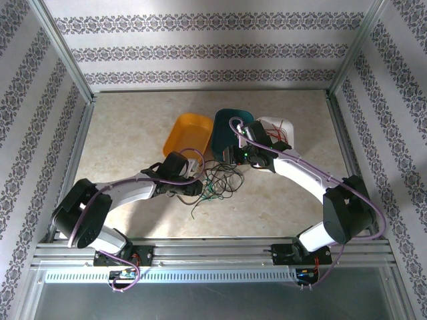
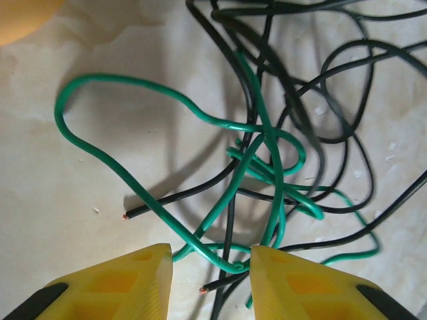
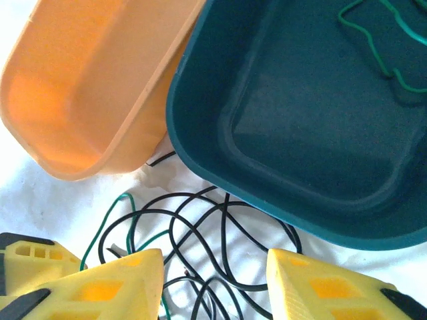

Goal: Untangle the cables

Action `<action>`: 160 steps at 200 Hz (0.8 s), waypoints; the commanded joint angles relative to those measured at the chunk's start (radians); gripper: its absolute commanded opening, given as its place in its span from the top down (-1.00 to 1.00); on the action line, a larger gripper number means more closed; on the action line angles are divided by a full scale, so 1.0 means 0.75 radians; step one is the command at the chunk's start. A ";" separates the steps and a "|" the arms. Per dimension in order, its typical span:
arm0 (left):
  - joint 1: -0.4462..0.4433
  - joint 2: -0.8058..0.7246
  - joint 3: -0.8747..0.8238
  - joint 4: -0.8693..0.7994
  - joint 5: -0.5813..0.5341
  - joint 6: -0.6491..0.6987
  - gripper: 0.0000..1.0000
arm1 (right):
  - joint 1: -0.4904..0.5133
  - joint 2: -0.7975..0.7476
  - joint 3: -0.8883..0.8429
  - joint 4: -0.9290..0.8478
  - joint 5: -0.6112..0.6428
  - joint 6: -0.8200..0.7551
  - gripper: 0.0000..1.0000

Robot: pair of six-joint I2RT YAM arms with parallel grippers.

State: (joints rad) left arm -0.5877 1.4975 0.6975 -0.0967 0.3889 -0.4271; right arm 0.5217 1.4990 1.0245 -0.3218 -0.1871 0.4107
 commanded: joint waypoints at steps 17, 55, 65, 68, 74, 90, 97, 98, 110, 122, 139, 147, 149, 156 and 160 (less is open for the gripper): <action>-0.002 0.040 0.051 0.060 0.035 0.035 0.10 | 0.016 -0.031 -0.019 -0.006 0.023 -0.037 0.11; -0.002 0.077 0.093 0.065 0.025 0.056 0.22 | 0.022 -0.041 -0.034 -0.010 0.014 -0.046 0.12; -0.002 0.081 0.104 0.064 0.025 0.055 0.35 | 0.025 -0.046 -0.039 -0.013 0.014 -0.051 0.12; -0.002 0.081 0.106 0.065 0.026 0.055 0.40 | 0.028 -0.047 -0.039 -0.014 0.014 -0.054 0.12; -0.002 0.079 0.106 0.068 0.026 0.054 0.48 | 0.029 -0.050 -0.042 -0.018 0.014 -0.057 0.12; -0.002 0.062 0.109 0.078 0.032 0.057 0.62 | 0.038 -0.065 -0.053 -0.017 0.009 -0.071 0.12; -0.002 0.050 0.109 0.078 0.030 0.058 0.69 | 0.043 -0.071 -0.058 -0.019 0.005 -0.078 0.12; -0.002 0.048 0.110 0.078 0.030 0.059 0.70 | 0.044 -0.072 -0.059 -0.019 0.004 -0.080 0.12; -0.002 0.029 0.111 0.071 0.033 0.071 0.77 | 0.052 -0.080 -0.067 -0.020 -0.027 -0.102 0.12; -0.002 -0.001 0.111 0.060 0.042 0.090 0.80 | 0.064 -0.086 -0.076 -0.014 -0.091 -0.133 0.13; -0.002 -0.050 0.098 0.057 0.059 0.109 0.83 | 0.090 -0.086 -0.083 -0.012 -0.184 -0.167 0.12; -0.002 -0.077 0.083 0.069 0.074 0.113 0.84 | 0.104 -0.078 -0.084 -0.013 -0.224 -0.180 0.12; -0.002 -0.078 0.080 0.074 0.078 0.113 0.84 | 0.108 -0.075 -0.084 -0.013 -0.231 -0.183 0.12; -0.002 -0.103 0.067 0.084 0.084 0.116 0.84 | 0.124 -0.068 -0.084 -0.012 -0.247 -0.191 0.12; -0.002 -0.115 0.059 0.096 0.088 0.114 0.84 | 0.132 -0.061 -0.082 -0.009 -0.254 -0.196 0.11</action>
State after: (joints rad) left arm -0.5877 1.4818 0.7593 -0.0635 0.4171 -0.3740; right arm 0.5854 1.4551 0.9760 -0.3260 -0.2790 0.3191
